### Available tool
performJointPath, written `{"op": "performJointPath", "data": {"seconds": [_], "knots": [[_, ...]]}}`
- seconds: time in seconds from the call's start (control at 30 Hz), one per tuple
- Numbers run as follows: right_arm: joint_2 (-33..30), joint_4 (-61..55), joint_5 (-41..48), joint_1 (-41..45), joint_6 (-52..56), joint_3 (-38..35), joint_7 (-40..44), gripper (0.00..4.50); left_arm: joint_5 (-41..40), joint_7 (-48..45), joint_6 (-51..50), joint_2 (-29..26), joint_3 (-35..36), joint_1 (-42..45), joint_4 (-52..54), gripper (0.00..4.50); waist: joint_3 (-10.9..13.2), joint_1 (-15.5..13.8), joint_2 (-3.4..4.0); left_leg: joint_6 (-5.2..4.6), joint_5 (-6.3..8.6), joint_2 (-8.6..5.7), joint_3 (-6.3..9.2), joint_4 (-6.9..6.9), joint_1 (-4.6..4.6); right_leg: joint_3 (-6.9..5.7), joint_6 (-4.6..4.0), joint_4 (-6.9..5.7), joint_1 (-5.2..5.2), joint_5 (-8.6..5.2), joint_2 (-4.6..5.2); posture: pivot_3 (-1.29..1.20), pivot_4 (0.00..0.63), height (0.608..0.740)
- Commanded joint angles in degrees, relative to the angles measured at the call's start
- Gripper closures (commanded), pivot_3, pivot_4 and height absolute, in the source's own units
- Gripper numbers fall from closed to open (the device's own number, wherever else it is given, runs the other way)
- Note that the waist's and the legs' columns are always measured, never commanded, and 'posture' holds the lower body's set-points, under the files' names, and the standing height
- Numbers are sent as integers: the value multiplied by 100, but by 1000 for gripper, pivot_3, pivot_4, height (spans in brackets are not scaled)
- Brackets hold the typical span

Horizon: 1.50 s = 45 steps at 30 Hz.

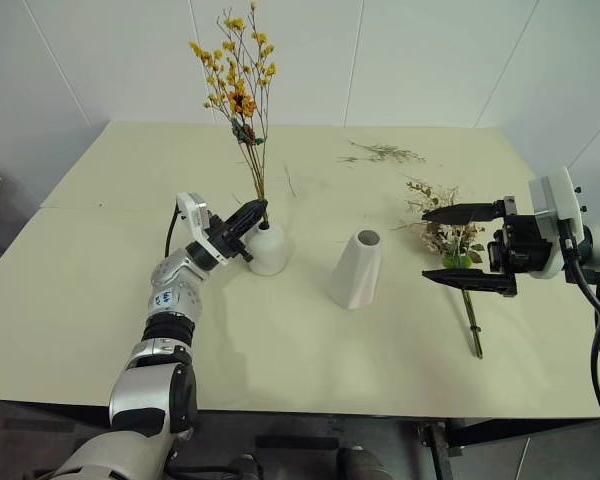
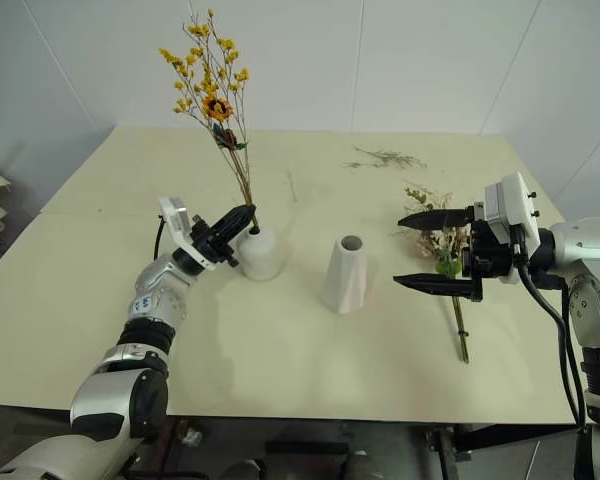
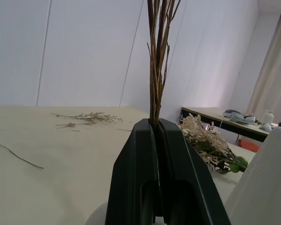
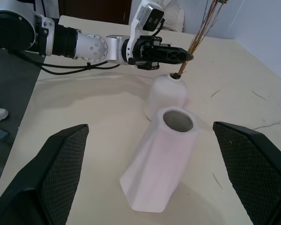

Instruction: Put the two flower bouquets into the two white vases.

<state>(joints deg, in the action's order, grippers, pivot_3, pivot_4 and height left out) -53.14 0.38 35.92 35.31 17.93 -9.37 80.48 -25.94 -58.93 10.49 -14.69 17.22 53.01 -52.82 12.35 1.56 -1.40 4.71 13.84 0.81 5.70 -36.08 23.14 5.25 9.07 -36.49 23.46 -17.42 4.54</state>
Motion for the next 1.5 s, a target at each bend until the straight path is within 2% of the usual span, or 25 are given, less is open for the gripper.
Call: {"op": "performJointPath", "data": {"seconds": [0.03, 0.4, 0.87, 1.17, 1.2, 1.33, 1.5], "knots": [[3, -186, 149, -12, 17, -253, -60, 0, 174, -69, 160, -16, -98, -122, -143, 4462, 0, 1, 0, -1, -1, 0, 0, 0, 0, 0, 0, 0, 0, 1, 0, 0, 150, 740], [56, -176, 150, -33, -18, -237, -107, 0, 103, -27, 173, -168, 3, -226, -76, 4462, -1, 12, 0, -2, -2, 0, 0, 0, -7, 0, 0, 0, -6, 3, 0, 0, 150, 740], [124, -185, 128, -81, -47, -249, -140, 0, 2, -111, -340, -290, -41, -315, 303, 4462, -1, 2, 0, -3, -2, 0, 0, 3, -3, 1, 0, 3, -3, 3, -1, 0, 150, 740], [162, -201, 133, -125, -76, -266, -202, 0, 188, -96, -87, -225, -165, -260, 72, 4462, -1, 8, 0, -3, -2, 1, 0, 3, -5, 0, 0, 2, -3, 3, -1, 0, 150, 740], [168, -196, 125, -117, -85, -260, -203, 0, 192, -72, -92, -209, -177, -248, 85, 3988, -1, 3, 0, -3, -2, 1, 0, 3, -4, 0, 0, 2, -3, 3, -1, 0, 150, 740], [166, -163, 102, -87, -114, -263, -210, 0, 147, -320, -356, -362, -303, -345, 609, 2872, -1, 2, 0, -3, -2, 0, 0, 3, -3, 0, 0, 3, -3, 3, -1, 0, 150, 740], [84, -137, 135, -96, -3, -366, -282, 0, 192, -786, -724, -999, -469, -565, 1242, 1267, -1, 37, 0, -3, -2, 1, 0, 9, -3, 1, 0, 5, 0, 3, -1, 0, 150, 740]]}}
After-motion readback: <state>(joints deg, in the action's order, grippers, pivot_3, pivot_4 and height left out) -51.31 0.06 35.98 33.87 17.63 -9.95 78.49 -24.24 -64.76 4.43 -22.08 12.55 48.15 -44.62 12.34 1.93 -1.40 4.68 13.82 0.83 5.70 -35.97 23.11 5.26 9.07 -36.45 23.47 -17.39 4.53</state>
